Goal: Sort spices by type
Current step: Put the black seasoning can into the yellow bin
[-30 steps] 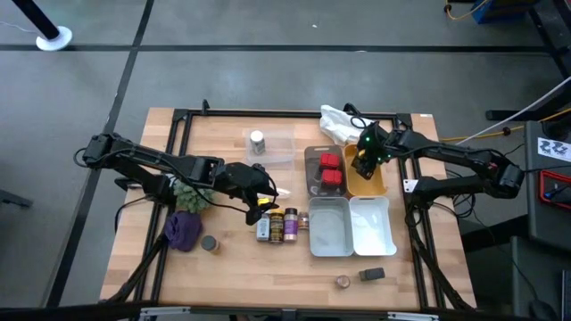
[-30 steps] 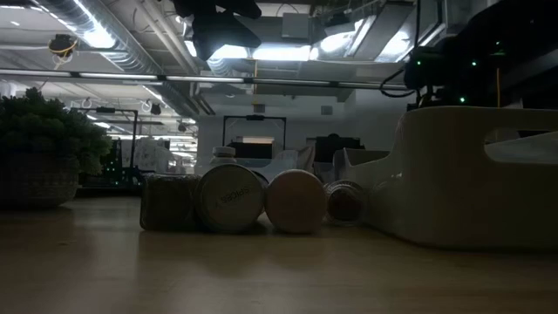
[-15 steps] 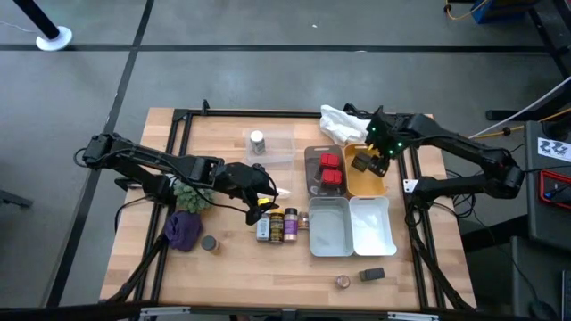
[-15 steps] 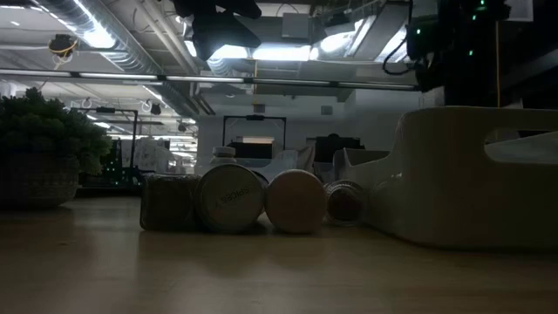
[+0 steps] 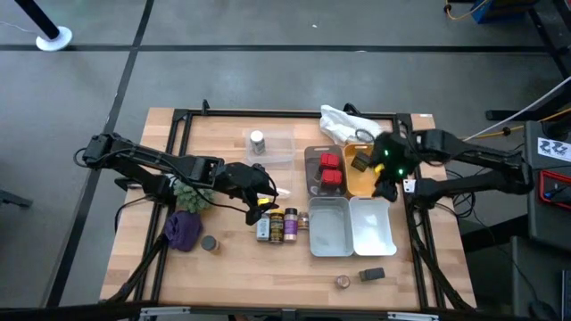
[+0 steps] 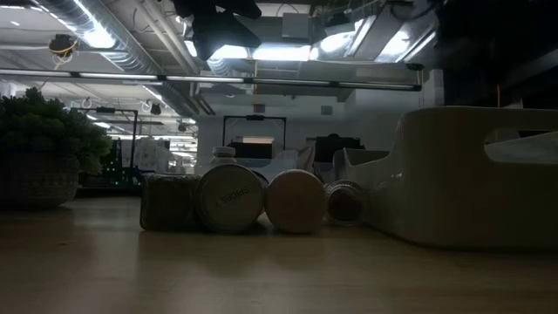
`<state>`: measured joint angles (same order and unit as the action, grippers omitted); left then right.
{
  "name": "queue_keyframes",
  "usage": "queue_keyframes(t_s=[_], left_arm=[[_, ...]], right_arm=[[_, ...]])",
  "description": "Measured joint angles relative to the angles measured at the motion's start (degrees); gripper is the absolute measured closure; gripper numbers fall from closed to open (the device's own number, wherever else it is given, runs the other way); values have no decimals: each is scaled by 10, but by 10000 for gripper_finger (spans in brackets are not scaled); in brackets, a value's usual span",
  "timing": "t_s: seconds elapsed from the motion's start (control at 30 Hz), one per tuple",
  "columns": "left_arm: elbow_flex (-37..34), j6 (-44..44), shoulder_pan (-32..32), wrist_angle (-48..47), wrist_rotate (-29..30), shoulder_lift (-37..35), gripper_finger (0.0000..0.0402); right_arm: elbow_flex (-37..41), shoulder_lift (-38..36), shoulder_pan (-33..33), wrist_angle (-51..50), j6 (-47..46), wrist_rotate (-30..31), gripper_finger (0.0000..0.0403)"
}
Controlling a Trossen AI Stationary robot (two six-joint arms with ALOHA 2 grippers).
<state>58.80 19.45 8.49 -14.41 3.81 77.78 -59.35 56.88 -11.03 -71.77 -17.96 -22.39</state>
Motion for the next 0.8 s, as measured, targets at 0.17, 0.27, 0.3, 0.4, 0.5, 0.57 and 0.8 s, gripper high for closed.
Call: queue_keyframes(t_s=[0.17,0.27,0.3,0.4,0.5,0.57,0.8], left_arm=[[0,0,0,0,0,0,221],[0,0,0,0,0,0,221],[0,1,0,0,0,0,221],[0,1,0,0,0,0,221],[0,1,0,0,0,0,221],[0,1,0,0,0,0,221],[0,1,1,0,0,0,221]], right_arm=[[0,-2,141,35,-92,32,178],[0,4,227,74,-128,55,178],[0,7,257,86,-139,65,178],[0,19,337,123,-169,90,178],[0,40,414,152,-196,133,178],[0,60,461,163,-216,180,178],[0,156,575,210,-300,251,178]])
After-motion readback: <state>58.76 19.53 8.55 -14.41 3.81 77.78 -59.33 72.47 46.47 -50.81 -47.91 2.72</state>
